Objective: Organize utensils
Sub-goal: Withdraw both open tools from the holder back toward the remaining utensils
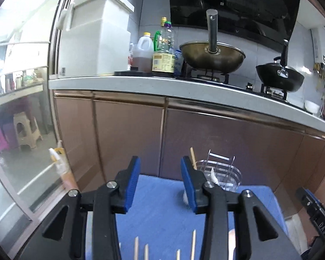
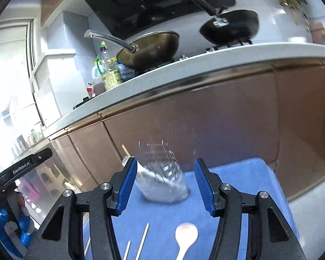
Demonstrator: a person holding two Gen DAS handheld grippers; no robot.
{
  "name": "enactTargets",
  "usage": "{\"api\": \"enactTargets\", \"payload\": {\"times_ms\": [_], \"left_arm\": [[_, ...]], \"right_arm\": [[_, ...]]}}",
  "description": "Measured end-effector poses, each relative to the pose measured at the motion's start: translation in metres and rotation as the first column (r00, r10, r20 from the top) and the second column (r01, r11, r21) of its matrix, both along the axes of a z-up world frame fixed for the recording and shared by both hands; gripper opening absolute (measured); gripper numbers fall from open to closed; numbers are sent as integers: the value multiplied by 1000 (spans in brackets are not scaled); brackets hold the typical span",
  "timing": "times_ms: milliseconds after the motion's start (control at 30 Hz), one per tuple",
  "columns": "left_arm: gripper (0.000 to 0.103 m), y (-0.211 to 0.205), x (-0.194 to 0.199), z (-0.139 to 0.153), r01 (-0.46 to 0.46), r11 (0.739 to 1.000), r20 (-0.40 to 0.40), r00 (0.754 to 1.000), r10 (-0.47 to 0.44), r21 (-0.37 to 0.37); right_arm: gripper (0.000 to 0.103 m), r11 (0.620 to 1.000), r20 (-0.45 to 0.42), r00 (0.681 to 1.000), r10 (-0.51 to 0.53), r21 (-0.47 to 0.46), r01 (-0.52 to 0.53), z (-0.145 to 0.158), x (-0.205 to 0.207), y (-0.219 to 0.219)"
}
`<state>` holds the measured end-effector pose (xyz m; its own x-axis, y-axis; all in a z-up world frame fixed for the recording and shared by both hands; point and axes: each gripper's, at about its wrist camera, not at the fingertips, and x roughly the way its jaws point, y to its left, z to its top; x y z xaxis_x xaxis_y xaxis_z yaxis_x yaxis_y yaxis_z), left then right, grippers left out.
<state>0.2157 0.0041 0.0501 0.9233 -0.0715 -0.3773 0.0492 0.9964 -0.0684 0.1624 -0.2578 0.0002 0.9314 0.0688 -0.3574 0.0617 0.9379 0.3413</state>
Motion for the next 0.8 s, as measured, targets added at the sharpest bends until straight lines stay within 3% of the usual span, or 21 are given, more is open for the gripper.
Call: {"api": "enactTargets", "payload": {"times_ms": [433, 800], "left_arm": [[37, -3, -59, 9, 53, 998, -77, 996, -55, -17], [37, 5, -75, 1, 84, 996, -157, 984, -87, -20]], "right_arm": [[55, 997, -12, 1000, 15, 76, -14, 0, -73, -18], [53, 996, -19, 998, 63, 64, -61, 4, -95, -18]]}}
